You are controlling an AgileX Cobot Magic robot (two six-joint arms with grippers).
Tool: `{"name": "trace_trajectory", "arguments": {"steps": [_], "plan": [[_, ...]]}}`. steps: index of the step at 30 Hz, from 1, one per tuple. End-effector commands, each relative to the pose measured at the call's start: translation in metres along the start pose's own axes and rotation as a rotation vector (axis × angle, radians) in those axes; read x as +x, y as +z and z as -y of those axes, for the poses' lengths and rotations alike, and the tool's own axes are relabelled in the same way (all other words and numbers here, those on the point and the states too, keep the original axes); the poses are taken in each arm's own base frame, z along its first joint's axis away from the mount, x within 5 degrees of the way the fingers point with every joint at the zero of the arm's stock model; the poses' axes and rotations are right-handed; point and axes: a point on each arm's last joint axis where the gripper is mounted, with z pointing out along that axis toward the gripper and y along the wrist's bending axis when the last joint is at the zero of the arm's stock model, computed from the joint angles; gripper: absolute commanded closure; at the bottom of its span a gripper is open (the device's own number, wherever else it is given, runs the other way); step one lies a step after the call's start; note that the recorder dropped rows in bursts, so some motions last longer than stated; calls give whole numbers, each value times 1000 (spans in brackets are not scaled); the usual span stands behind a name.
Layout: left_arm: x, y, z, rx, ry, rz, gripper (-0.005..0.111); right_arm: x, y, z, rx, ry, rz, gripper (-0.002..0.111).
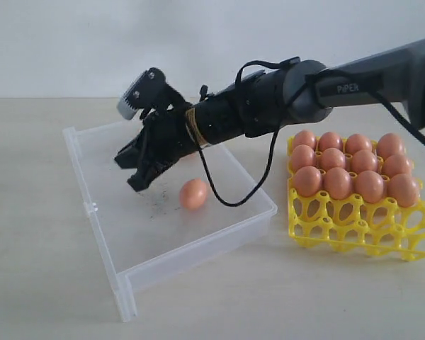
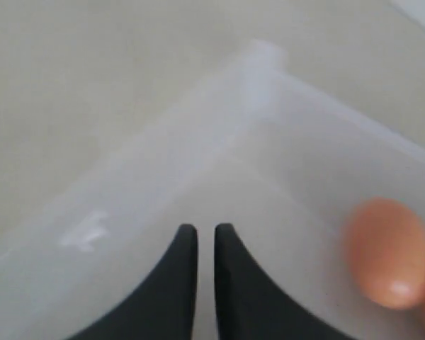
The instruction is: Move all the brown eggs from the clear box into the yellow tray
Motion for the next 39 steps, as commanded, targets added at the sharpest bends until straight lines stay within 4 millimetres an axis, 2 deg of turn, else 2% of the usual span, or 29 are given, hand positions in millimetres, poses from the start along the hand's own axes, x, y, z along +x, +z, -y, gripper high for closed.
{"name": "trace_trajectory", "arguments": {"steps": [1, 2, 3, 4, 5, 6, 7, 8, 9, 10, 11, 12, 13, 14, 15, 17, 19, 21, 23, 25, 27, 30, 33, 35, 39], "plan": [[-2, 0, 0, -2, 0, 13, 103, -7, -27, -22, -134, -155, 11, 109], [-2, 0, 0, -2, 0, 13, 103, -7, -47, -25, -118, -142, 7, 109], [-2, 0, 0, -2, 0, 13, 103, -10, -57, -27, -103, -141, 9, 109], [-2, 0, 0, -2, 0, 13, 103, -6, -79, -29, -14, -150, -26, 109], [-2, 0, 0, -2, 0, 13, 103, 1, -88, -30, 44, -168, -61, 109], [-2, 0, 0, -2, 0, 13, 103, 11, -113, -25, 270, -285, -183, 109], [-2, 0, 0, -2, 0, 13, 103, 15, -124, -21, 401, -363, -268, 109], [-2, 0, 0, -2, 0, 13, 103, 20, -151, -14, 668, -533, -485, 109], [-2, 0, 0, -2, 0, 13, 103, 21, -172, -3, 861, -651, -689, 109], [-2, 0, 0, -2, 0, 13, 103, 17, -182, 4, 936, -699, -773, 109], [-2, 0, 0, -2, 0, 13, 103, 5, -195, 20, 1026, -628, -730, 109], [-2, 0, 0, -2, 0, 13, 103, -9, -201, 31, 1074, -496, -584, 109], [-2, 0, 0, -2, 0, 13, 103, -30, -217, 50, 1125, -156, -270, 109], [-2, 0, 0, -2, 0, 13, 103, -37, -227, 59, 1105, 16, -136, 109], [-2, 0, 0, -2, 0, 13, 103, -46, -244, 75, 1013, 229, 73, 109], [-2, 0, 0, -2, 0, 13, 103, -48, -251, 85, 987, 335, 183, 109], [-2, 0, 0, -2, 0, 13, 103, -45, -253, 97, 1061, 363, 121, 109], [-2, 0, 0, -2, 0, 13, 103, -33, -245, 110, 1116, 387, -35, 109], [-2, 0, 0, -2, 0, 13, 103, -16, -232, 121, 1086, 436, -221, 109], [-2, 0, 0, -2, 0, 13, 103, 4, -213, 131, 929, 517, -388, 109], [-2, 0, 0, -2, 0, 13, 103, 13, -191, 134, 676, 550, -479, 109], [-2, 0, 0, -2, 0, 13, 103, 0, -171, 136, 470, 559, -436, 109], [-2, 0, 0, -2, 0, 13, 103, -21, -153, 132, 392, 531, -350, 106], [-2, 0, 0, -2, 0, 13, 103, -32, -141, 127, 373, 498, -334, 98], [-2, 0, 0, -2, 0, 13, 103, -43, -109, 118, 360, 438, -361, 68]]}}
